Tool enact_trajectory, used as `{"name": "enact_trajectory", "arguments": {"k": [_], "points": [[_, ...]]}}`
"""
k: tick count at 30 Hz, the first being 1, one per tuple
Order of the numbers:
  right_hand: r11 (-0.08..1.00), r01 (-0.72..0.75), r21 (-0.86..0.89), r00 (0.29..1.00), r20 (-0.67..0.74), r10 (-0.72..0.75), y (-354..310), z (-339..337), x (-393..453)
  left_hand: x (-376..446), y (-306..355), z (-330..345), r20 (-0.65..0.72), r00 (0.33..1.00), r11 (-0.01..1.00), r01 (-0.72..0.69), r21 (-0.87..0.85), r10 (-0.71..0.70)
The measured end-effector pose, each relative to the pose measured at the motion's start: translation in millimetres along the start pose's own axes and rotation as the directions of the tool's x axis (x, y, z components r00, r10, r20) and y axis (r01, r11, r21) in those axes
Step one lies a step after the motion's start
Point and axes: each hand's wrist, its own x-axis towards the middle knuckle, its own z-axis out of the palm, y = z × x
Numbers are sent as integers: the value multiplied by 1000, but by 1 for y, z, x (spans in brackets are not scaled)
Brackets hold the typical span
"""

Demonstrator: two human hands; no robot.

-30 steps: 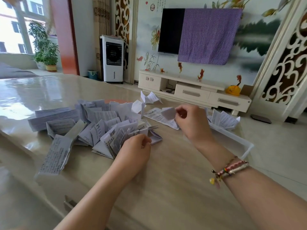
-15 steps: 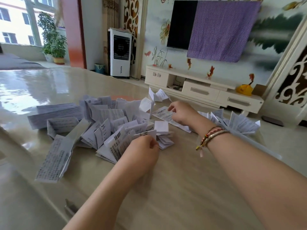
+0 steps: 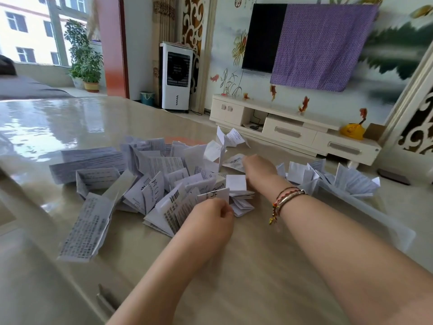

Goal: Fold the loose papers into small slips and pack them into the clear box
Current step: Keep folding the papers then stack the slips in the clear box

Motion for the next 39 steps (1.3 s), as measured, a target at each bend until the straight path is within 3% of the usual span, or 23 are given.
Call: {"name": "enact_trajectory", "arguments": {"k": [3, 6, 11, 15, 20, 27, 32, 36, 39], "points": [[996, -73, 52, 992, -95, 77, 3, 1, -1, -2, 0, 2, -3, 1000, 1000, 14, -11, -14], [979, -54, 198, 963, -250, 103, 9, -2, 0, -2, 0, 1, -6, 1000, 999, 30, -28, -31], [927, 113, 357, 835, -539, 106, 11, -39, -17, -4, 3, 1, 2, 999, 999, 38, -26, -38], [827, 280, 487, 795, -600, 84, 18, -63, -69, -9, 7, 3, -2, 999, 997, 44, -69, -45], [580, 392, 714, 853, -518, 61, 36, -60, -158, -22, 11, 2, -17, 1000, 988, 0, -157, -3], [353, 271, 896, 961, -271, -50, 78, -21, -240, -41, 9, 0, 44, 988, 966, -137, -219, 150], [362, 139, 922, 987, -98, -128, 88, 0, -252, -56, 5, -2, 65, 972, 960, -212, -185, 228], [430, 33, 902, 999, -30, -16, 83, -1, -244, -62, 8, -1, 83, 971, 966, -210, -152, 224], [578, -36, 815, 996, -16, 84, 82, -1, -234, -59, 9, 1, 49, 975, 968, -210, -136, 219]]}}
